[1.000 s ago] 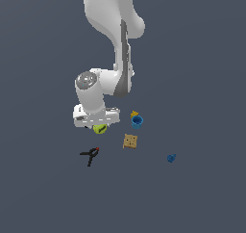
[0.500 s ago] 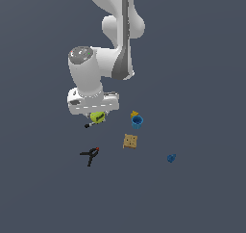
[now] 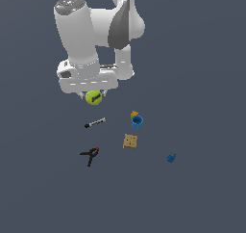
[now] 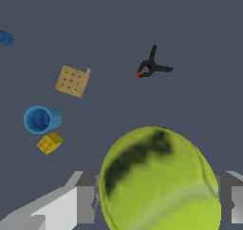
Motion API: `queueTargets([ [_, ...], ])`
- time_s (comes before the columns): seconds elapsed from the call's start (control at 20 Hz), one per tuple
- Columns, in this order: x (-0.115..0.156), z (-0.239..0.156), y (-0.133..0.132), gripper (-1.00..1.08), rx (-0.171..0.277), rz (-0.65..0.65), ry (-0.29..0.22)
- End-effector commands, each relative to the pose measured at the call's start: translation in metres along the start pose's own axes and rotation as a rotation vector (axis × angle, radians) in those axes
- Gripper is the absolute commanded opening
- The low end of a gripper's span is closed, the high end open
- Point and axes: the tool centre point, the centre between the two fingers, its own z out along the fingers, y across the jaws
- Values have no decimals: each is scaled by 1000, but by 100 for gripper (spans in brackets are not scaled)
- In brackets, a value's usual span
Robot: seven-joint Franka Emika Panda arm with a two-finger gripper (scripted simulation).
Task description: Pick up a designated object from a clutter of objects.
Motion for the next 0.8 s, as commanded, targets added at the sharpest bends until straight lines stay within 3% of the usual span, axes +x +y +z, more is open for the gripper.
queueTargets([
  [0.0, -6, -26, 0, -100, 0, 0, 1],
  [0.75, -27, -146, -1, -100, 0, -1, 0],
])
